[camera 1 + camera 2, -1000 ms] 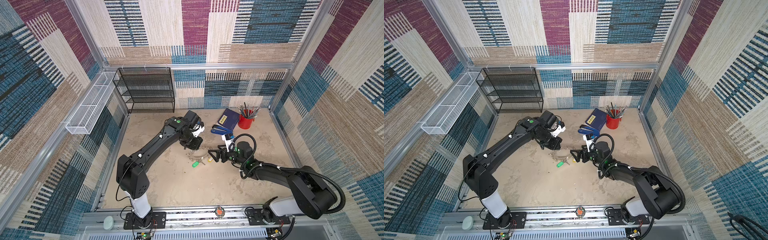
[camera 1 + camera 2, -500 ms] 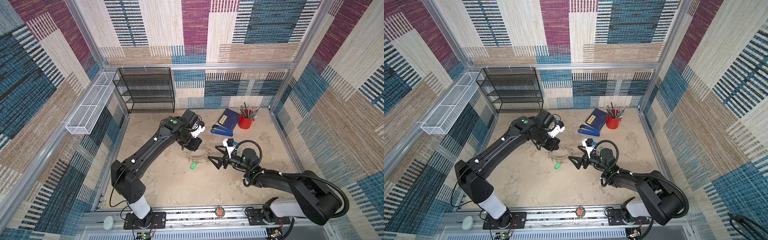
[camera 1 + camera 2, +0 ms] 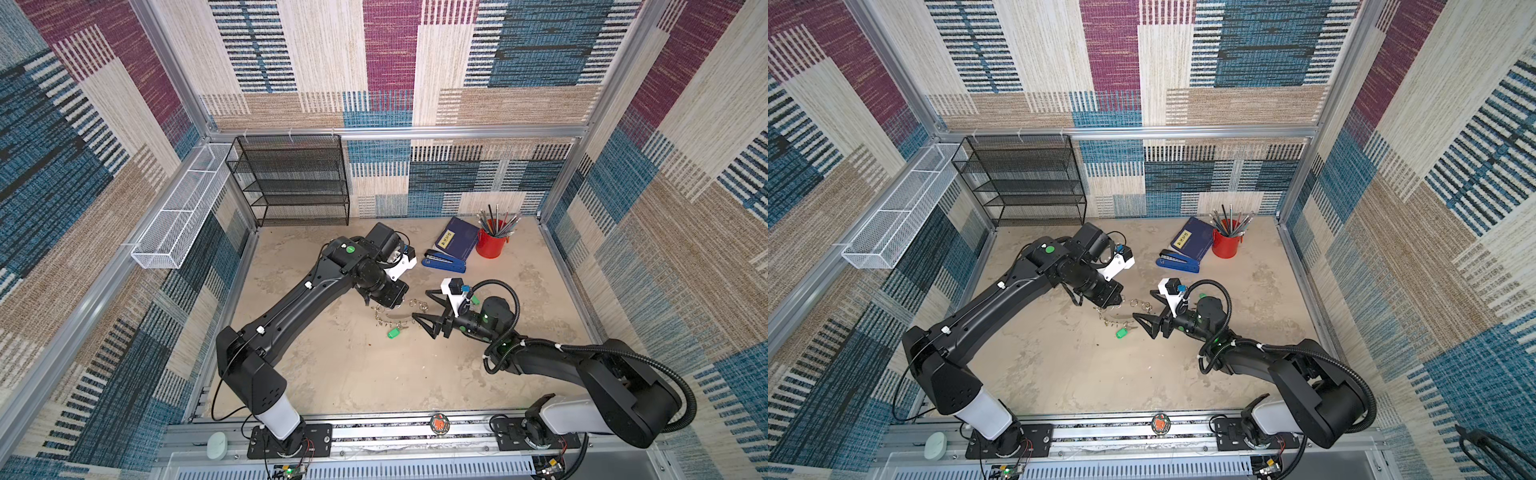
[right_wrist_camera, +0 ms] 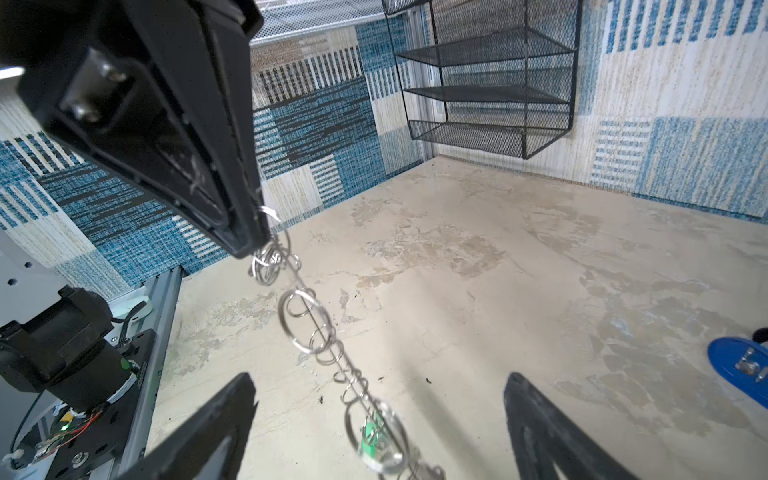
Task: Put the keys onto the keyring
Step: 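Hold the plate up with the left gripper while the right gripper approaches its edge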
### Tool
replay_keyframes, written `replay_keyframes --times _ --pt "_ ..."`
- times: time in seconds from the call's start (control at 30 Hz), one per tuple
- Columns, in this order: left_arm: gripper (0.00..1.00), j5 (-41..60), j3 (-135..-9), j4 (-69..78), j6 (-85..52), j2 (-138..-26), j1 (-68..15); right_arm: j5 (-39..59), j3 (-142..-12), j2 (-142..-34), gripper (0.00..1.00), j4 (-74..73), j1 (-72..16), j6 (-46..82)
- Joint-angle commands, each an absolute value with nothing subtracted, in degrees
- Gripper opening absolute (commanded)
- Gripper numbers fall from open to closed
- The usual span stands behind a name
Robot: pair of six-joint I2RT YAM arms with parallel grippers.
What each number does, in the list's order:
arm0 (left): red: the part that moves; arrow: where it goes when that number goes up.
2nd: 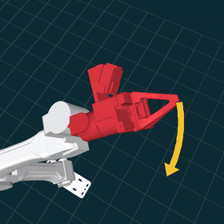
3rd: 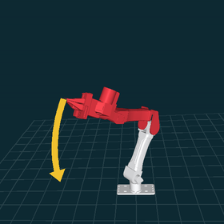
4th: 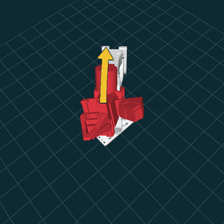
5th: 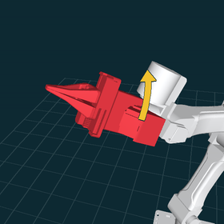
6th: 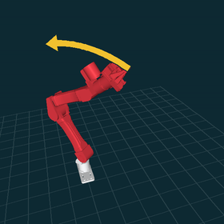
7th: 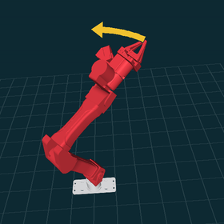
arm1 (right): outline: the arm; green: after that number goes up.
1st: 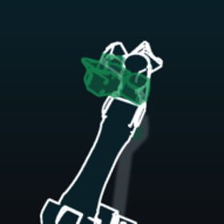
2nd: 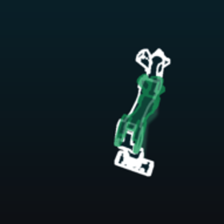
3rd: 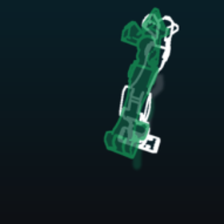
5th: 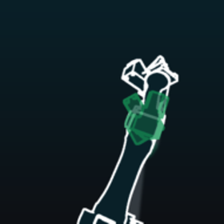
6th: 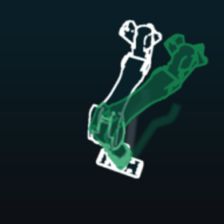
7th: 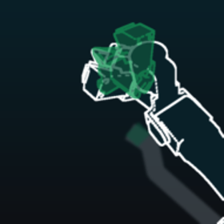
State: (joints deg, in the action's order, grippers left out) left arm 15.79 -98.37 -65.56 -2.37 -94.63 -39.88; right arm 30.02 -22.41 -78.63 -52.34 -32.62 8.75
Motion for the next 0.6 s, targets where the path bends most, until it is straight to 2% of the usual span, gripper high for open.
replay_keyframes --times 0.0,0.23,0.37,0.57 --pt "0.0 17.1 -98.3 -64.9 -1.0 -94.1 -40.0 30.7 -23.3 -79.0 0.86 -51.8 -33.5 7.7" --pt "0.0 14.4 -99.3 -64.8 -1.3 -94.5 -40.0 32.5 -24.1 -78.3 0.53 -49.7 -34.3 7.1" --pt "0.0 12.2 -99.3 -64.1 -1.8 -94.6 -40.0 33.0 -22.9 -76.3 0.43 -49.7 -34.7 7.1" --pt "0.0 13.2 -98.3 -62.1 -2.6 -94.4 -40.0 33.1 -23.6 -75.7 0.2 -47.8 -36.3 6.3"
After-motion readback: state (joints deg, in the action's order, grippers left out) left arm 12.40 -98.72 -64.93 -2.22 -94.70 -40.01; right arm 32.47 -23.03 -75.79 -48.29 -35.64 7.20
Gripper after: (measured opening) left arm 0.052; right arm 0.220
